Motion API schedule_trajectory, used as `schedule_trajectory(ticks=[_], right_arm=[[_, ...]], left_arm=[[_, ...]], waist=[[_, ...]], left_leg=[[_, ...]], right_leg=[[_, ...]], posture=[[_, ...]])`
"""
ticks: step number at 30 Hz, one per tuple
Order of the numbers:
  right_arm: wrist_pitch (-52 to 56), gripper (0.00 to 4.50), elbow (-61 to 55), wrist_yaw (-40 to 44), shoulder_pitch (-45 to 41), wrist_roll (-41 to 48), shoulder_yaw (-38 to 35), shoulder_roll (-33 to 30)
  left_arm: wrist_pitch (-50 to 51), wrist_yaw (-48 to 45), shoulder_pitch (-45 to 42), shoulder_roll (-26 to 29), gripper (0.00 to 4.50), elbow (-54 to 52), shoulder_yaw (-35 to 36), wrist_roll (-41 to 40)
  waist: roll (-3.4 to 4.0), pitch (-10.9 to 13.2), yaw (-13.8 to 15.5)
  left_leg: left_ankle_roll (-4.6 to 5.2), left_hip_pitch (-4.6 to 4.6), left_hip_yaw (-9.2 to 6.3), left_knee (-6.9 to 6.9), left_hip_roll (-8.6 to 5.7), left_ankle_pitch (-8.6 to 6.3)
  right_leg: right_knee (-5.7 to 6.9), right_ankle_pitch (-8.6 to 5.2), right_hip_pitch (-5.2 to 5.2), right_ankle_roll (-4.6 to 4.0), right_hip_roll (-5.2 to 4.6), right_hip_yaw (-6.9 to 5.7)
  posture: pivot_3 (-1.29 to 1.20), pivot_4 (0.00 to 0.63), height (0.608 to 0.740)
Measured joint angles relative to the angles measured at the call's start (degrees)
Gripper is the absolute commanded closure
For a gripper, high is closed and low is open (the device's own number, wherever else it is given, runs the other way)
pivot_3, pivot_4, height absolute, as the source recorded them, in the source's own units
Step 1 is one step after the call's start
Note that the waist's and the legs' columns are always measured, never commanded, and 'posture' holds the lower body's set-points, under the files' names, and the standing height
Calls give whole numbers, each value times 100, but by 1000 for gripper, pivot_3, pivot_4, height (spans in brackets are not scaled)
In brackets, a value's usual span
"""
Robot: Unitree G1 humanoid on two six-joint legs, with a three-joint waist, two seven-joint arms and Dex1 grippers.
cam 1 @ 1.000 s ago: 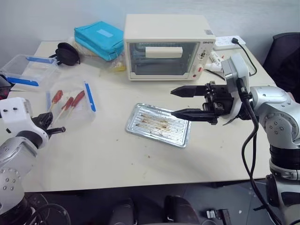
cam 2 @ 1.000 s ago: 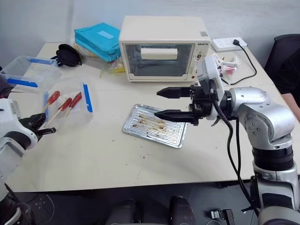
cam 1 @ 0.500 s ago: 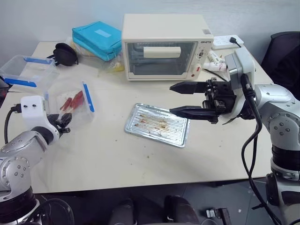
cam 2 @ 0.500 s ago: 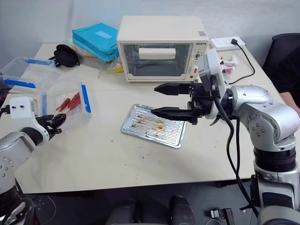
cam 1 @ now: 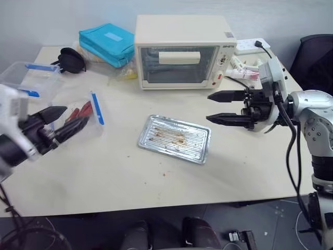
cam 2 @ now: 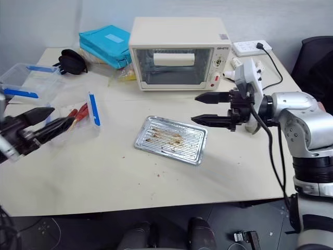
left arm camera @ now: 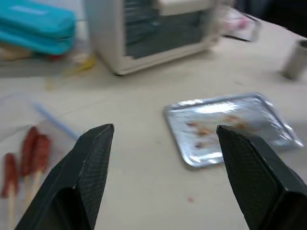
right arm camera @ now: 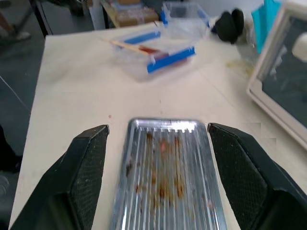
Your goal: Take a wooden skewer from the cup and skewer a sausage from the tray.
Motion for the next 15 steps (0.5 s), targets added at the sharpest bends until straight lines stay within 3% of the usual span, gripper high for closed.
schedule_trajectory(ticks=[3, 6, 11, 15], right_arm=[[-84, 1070, 281, 292, 324, -147, -31, -327], [-123, 1070, 438, 607, 820, -216, -171, -776], [-223, 1070, 654, 928, 1672, -282, -726, -1412], [-355, 1070, 717, 963, 2121, -320, -1048, -1527]], left_arm=[[-95, -1151, 1116, 290, 871, -1, 759, -48], [-607, -2158, 2130, 367, 871, 73, 1230, 413], [-1770, -2713, 2697, 280, 871, 389, 979, 1490], [-2194, -2648, 2495, 147, 871, 478, 493, 1612]], waist=[[2, 1, -11], [7, 4, 31], [11, 3, 38], [11, 3, 7]], left_leg=[[-1, 2, 3, 0, -1, 0], [0, 8, 9, 1, -9, 0], [0, 21, 12, 0, -8, -2], [-7, 54, 21, -15, 5, -10]], right_leg=[[0, -2, -1, -3, 4, -8], [-15, -3, -1, -5, 0, -27], [-13, -4, 5, -8, -6, -18], [-9, -10, 23, -18, -32, 34]], posture=[[0, 150, 740], [0, 150, 740], [0, 150, 740], [0, 150, 740]])
